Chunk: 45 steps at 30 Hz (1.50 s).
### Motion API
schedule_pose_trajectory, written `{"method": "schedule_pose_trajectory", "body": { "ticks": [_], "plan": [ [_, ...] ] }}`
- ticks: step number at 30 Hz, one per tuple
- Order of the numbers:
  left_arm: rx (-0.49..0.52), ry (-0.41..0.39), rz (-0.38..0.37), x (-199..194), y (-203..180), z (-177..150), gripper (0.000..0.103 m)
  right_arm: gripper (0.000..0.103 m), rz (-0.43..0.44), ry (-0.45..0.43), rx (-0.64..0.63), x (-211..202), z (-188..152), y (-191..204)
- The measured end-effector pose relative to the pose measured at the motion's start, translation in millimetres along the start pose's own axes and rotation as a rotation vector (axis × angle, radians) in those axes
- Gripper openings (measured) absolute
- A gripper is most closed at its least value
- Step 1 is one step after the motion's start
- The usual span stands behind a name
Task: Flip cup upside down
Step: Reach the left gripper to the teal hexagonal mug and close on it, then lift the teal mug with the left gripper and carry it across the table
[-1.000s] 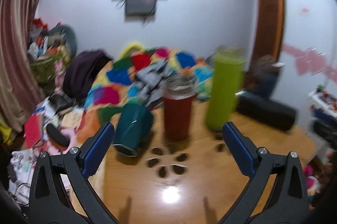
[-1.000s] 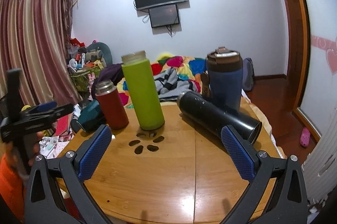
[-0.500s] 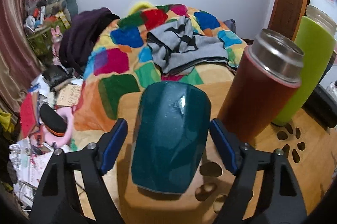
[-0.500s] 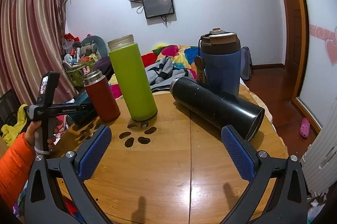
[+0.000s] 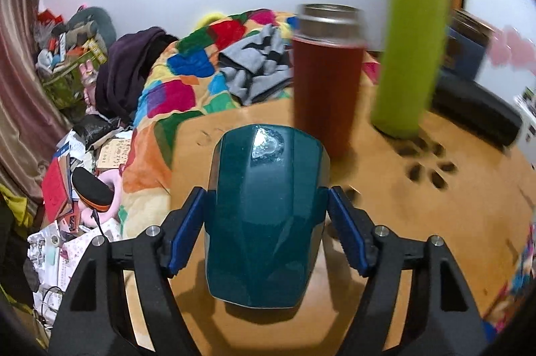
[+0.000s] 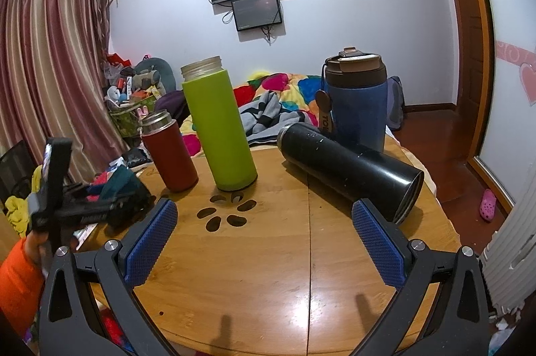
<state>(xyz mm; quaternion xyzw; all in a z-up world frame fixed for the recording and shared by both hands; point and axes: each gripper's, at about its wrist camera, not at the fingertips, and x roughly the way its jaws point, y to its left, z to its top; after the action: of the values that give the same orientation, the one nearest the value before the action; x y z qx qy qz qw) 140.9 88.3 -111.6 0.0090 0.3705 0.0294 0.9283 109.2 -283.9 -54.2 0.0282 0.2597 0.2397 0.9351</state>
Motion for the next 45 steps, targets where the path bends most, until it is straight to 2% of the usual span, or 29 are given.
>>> {"method": "schedule_pose_trajectory", "body": {
  "ticks": [12, 19, 22, 26, 28, 31, 33, 35, 38, 39, 45],
  "plan": [
    [0.059, -0.014, -0.209, -39.9, -94.1, -25.1, 0.073, 0.103, 0.004, -0.008, -0.007, -14.4, -6.2, 1.3],
    [0.088, -0.02, -0.26, -45.5, -123.9, -24.7, 0.073, 0.103, -0.004, -0.011, -0.011, -20.8, -8.3, 0.5],
    [0.105, -0.03, -0.265, -50.8, -124.1, -25.9, 0.073, 0.103, 0.004, -0.007, -0.007, -21.6, -8.3, 0.2],
    [0.105, -0.094, -0.257, -70.9, -112.2, -21.9, 0.075, 0.103, 0.013, 0.001, -0.007, -18.5, -9.0, 1.7],
    [0.085, -0.149, -0.236, -85.0, -99.6, -20.4, 0.082, 0.103, 0.021, 0.008, -0.008, -16.6, -9.9, 3.5],
    [0.036, -0.205, -0.152, -97.4, -70.4, -20.5, 0.082, 0.103, 0.029, 0.017, -0.013, -13.9, -11.8, 6.7],
    [0.022, -0.189, -0.082, -91.0, -57.3, -22.2, 0.082, 0.103, 0.04, 0.028, -0.013, -11.4, -13.0, 9.3],
    [0.012, -0.14, -0.042, -77.9, -49.0, -28.8, 0.082, 0.103, 0.048, 0.037, -0.015, -8.8, -14.5, 12.2],
    [-0.002, -0.045, -0.073, -58.6, -43.5, -42.5, 0.082, 0.103, 0.048, 0.047, -0.03, -5.5, -16.9, 17.3],
    [0.007, -0.036, -0.077, -56.8, -45.6, -46.1, 0.082, 0.103, 0.048, 0.05, -0.033, -4.9, -17.4, 18.5],
    [0.025, -0.057, -0.114, -67.3, -61.5, -56.7, 0.082, 0.103, 0.05, 0.056, -0.035, -2.9, -19.3, 21.5]
  ]
}}
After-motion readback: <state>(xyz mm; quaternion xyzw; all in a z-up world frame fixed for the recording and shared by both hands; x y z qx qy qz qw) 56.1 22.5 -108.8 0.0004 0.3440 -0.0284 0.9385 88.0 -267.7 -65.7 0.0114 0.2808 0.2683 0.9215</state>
